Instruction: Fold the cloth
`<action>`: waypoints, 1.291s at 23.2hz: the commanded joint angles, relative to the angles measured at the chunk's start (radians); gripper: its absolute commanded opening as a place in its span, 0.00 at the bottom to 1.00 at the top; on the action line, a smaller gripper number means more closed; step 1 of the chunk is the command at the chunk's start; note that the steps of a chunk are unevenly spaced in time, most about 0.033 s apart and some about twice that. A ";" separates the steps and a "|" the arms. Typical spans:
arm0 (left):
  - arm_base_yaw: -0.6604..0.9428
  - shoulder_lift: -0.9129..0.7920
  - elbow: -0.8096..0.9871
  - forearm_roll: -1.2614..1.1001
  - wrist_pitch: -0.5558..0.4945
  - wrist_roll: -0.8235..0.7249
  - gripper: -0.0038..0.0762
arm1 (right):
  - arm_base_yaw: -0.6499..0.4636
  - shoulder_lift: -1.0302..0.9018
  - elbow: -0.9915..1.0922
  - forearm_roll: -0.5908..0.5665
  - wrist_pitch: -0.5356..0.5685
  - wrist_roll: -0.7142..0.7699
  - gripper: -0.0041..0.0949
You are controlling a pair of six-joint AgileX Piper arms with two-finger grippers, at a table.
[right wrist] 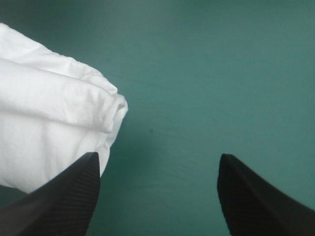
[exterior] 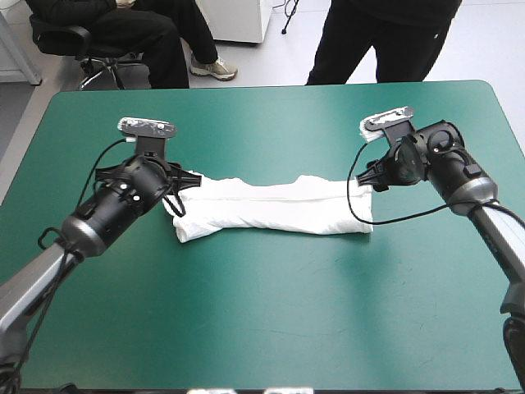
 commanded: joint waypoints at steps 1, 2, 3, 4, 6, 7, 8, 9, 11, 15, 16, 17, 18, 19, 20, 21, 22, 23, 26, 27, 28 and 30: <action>-0.002 -0.128 -0.082 -0.140 0.006 0.151 0.44 | -0.039 -0.059 -0.034 -0.028 0.004 0.014 0.69; -0.002 -0.141 -0.094 -0.192 0.006 0.188 0.35 | -0.053 -0.059 -0.034 -0.021 0.004 0.014 0.69; -0.002 -0.155 -0.114 -0.292 -0.002 0.284 0.12 | -0.089 -0.059 -0.034 -0.001 0.004 0.009 0.69; -0.002 -0.156 -0.121 -0.347 -0.009 0.331 0.02 | -0.109 -0.059 -0.034 0.019 0.002 -0.001 0.69; -0.002 -0.145 -0.134 -0.505 -0.077 0.476 0.03 | -0.166 -0.059 -0.034 0.128 0.000 -0.080 0.69; -0.002 -0.119 -0.135 -0.578 -0.126 0.532 0.03 | -0.202 -0.059 -0.034 0.206 -0.008 -0.132 0.69; -0.002 -0.082 -0.135 -0.647 -0.158 0.588 0.03 | -0.235 -0.059 -0.034 0.274 -0.028 -0.183 0.69; -0.002 -0.048 -0.135 -0.679 -0.175 0.619 0.03 | -0.251 -0.059 -0.034 0.316 -0.035 -0.215 0.69; -0.002 0.050 -0.139 -0.740 -0.194 0.682 0.03 | -0.291 -0.059 -0.034 0.437 -0.031 -0.317 0.69; -0.002 0.221 -0.183 -0.809 -0.224 0.736 0.03 | -0.331 -0.057 -0.034 0.559 -0.028 -0.428 0.69; -0.002 0.258 -0.204 -0.834 -0.226 0.764 0.03 | -0.336 -0.057 -0.034 0.572 -0.026 -0.444 0.69; -0.002 0.282 -0.222 -0.845 -0.226 0.771 0.03 | -0.341 -0.057 -0.034 0.581 -0.026 -0.452 0.69; -0.002 0.312 -0.246 -0.856 -0.224 0.775 0.03 | -0.346 -0.057 -0.034 0.594 -0.024 -0.459 0.69; -0.002 0.347 -0.274 -0.864 -0.220 0.775 0.03 | -0.352 -0.057 -0.032 0.609 -0.024 -0.472 0.69; -0.002 0.375 -0.297 -0.872 -0.211 0.784 0.03 | -0.359 -0.055 -0.032 0.629 -0.017 -0.485 0.69; -0.002 0.418 -0.334 -0.886 -0.184 0.785 0.03 | -0.366 -0.048 -0.032 0.643 -0.002 -0.501 0.69; -0.002 0.444 -0.355 -0.895 -0.164 0.787 0.03 | -0.366 -0.044 -0.032 0.649 0.006 -0.513 0.69; -0.002 0.463 -0.369 -0.898 -0.150 0.791 0.03 | -0.366 -0.035 -0.030 0.651 0.016 -0.523 0.69; -0.002 0.517 -0.406 -0.935 -0.128 0.813 0.03 | -0.366 -0.012 -0.020 0.677 0.048 -0.539 0.69; -0.002 0.531 -0.413 -0.945 -0.120 0.815 0.03 | -0.366 0.000 -0.019 0.685 0.064 -0.550 0.69; -0.004 0.542 -0.416 -0.945 -0.114 0.815 0.03 | -0.366 0.011 -0.013 0.697 0.075 -0.561 0.69; -0.004 0.555 -0.416 -0.943 -0.101 0.815 0.03 | -0.366 0.036 -0.008 0.732 0.092 -0.590 0.69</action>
